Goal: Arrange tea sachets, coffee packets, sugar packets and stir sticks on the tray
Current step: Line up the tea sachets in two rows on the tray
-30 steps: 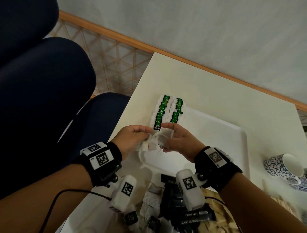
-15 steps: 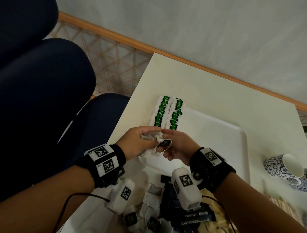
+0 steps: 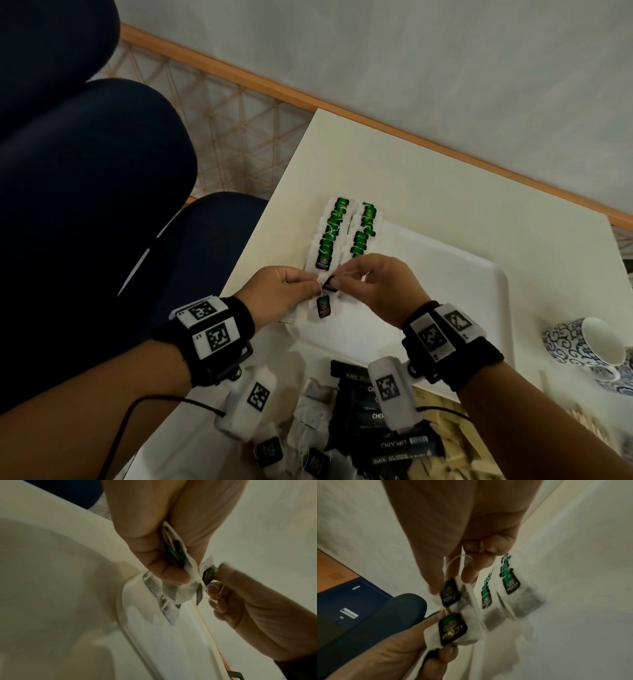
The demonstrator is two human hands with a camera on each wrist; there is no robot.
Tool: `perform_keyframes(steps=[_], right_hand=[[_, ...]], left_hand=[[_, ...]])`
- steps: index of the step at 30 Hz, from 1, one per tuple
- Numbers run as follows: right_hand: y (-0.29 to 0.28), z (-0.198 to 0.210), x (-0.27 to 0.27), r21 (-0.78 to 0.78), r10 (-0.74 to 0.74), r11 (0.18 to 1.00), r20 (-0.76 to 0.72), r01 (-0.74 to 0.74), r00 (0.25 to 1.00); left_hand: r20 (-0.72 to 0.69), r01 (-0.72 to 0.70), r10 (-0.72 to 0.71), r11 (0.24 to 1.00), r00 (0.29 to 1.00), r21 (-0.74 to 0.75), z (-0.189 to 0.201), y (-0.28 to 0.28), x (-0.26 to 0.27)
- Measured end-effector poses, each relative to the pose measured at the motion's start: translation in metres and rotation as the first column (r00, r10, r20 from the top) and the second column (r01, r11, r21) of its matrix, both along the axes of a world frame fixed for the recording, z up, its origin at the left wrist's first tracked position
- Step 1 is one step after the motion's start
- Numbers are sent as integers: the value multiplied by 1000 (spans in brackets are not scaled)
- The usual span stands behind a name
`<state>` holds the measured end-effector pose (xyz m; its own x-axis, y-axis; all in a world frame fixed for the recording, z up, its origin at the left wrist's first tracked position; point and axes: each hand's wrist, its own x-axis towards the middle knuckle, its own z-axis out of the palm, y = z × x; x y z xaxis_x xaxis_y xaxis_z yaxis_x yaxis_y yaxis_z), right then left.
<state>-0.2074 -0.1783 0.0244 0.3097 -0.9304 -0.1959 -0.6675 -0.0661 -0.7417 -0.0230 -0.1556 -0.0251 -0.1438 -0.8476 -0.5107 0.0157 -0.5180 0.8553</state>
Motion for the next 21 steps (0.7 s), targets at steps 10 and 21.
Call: perform_keyframes(steps=[10,21], right_hand=[[-11,-15,-9,-84,-67,995,-74,61,995],[-12,-38,12,95,168,982,-57,-162,984]], left_hand=[[33,-120,121,992,992,-32,-4,-3,21],[-31,-345,344,932,938,-108,2,-17,42]])
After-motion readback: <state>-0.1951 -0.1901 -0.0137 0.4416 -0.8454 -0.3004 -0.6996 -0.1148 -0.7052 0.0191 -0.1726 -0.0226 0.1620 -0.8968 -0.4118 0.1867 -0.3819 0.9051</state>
